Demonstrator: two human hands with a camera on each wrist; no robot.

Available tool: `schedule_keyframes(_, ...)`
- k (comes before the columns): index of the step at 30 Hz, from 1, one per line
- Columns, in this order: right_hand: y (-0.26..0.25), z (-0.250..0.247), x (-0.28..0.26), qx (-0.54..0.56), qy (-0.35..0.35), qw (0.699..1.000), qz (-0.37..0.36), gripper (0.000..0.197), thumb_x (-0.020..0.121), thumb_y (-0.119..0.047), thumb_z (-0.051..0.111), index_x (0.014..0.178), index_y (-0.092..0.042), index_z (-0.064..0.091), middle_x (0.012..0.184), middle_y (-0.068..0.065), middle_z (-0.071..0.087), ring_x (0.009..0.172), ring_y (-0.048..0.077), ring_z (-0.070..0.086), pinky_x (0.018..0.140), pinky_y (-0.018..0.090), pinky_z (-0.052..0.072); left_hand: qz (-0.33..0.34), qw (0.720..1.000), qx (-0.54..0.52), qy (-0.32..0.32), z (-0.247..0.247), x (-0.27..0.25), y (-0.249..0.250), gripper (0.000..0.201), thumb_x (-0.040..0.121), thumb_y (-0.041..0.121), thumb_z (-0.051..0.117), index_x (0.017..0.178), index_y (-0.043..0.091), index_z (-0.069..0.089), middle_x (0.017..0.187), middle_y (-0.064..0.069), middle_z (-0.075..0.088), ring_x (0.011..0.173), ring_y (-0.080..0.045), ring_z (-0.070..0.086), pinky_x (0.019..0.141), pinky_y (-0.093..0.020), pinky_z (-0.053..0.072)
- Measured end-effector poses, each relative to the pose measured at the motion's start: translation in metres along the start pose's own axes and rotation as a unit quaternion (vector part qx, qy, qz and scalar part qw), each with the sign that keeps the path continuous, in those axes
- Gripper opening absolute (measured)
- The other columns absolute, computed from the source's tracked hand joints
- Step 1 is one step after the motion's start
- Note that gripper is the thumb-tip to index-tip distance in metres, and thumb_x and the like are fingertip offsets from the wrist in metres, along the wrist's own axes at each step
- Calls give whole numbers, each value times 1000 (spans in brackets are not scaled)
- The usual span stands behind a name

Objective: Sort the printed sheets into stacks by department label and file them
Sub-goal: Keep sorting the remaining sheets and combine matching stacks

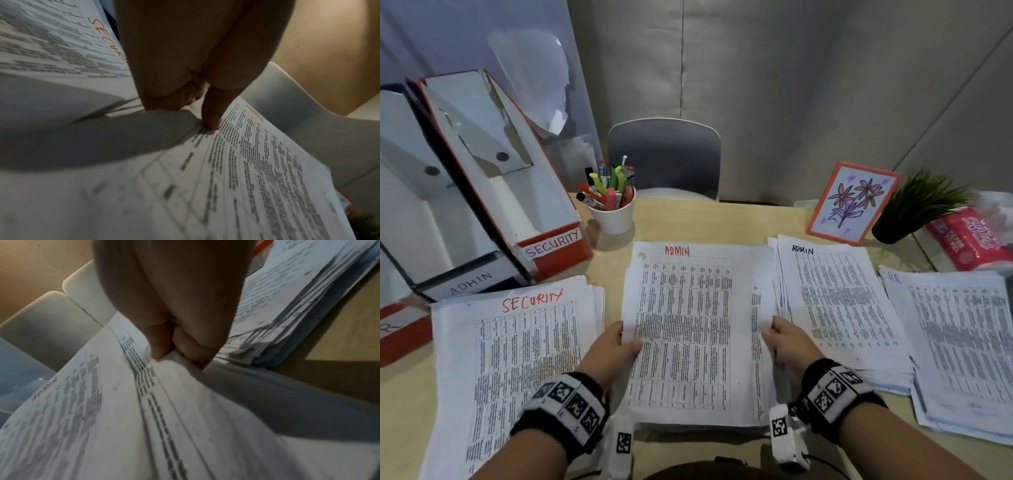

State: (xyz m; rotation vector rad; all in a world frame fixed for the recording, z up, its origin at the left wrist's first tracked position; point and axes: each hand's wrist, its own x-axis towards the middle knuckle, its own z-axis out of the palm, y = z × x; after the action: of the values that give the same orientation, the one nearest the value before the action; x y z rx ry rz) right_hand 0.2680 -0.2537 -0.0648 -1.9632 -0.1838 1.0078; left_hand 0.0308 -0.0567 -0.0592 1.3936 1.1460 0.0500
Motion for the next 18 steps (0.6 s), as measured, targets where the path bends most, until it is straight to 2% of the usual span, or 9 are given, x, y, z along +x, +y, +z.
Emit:
schedule_keyframes(1,-2,1,-2,12,-13,1000,1,24,96,-10,49,72,-11,47,51,3,33,37,9,29,38,16,24,2,1000,4,-5,3,1,0,36,88,20,61,123,13,54,118,-9,64,107,-27,62,96,-49,48)
schedule_keyframes(3,-9,5,-8,36,-48,998,1,21,97,-8,47,77,-10,52,48,2,37,32,8,28,34,15,22,12,1000,8,-1,10,-3,6,22,92,12,57,114,10,58,107,-11,66,98,-26,63,89,-42,51)
schedule_keyframes(5,-14,8,-13,66,-74,995,7,20,99,-6,42,93,-7,61,51,-1,53,30,4,39,30,16,29,15,1000,11,11,14,-4,7,14,95,7,51,104,7,61,100,-16,67,93,-28,63,84,-39,50)
schedule_keyframes(6,-15,10,-14,93,-79,992,14,24,99,-2,39,100,-5,62,60,1,61,33,3,47,31,14,33,17,1000,12,14,16,-5,9,14,95,6,50,102,6,62,100,-18,67,91,-29,62,83,-39,49)
schedule_keyframes(9,-21,10,-15,190,-111,974,46,36,94,8,30,109,1,62,84,14,68,57,14,65,42,21,48,21,999,13,27,17,-5,8,12,96,8,50,97,11,62,97,-14,66,91,-30,60,83,-38,48)
schedule_keyframes(12,-23,12,-15,221,-126,965,62,35,87,-11,46,117,0,58,93,12,62,82,24,60,63,31,52,35,999,12,34,17,-3,7,10,95,11,52,100,14,61,98,-9,66,93,-27,61,87,-40,48)
schedule_keyframes(14,-23,11,-14,210,-124,968,61,31,87,-18,59,115,-5,59,103,13,62,92,27,59,71,36,52,46,999,-1,23,18,-4,9,12,94,11,54,104,14,61,99,-7,68,95,-24,63,89,-41,51)
schedule_keyframes(16,-21,9,-12,172,-122,977,25,19,88,-2,58,106,-3,62,102,18,66,87,30,64,72,38,55,53,998,-30,5,19,-7,12,13,93,9,56,104,12,63,97,-8,70,92,-25,66,85,-40,53)
schedule_keyframes(18,-19,7,-13,141,-97,985,8,16,85,9,57,95,-1,64,94,22,67,77,30,65,65,35,55,53,997,-55,-3,19,-9,16,12,94,18,57,97,10,66,91,-10,71,87,-26,65,82,-42,52)
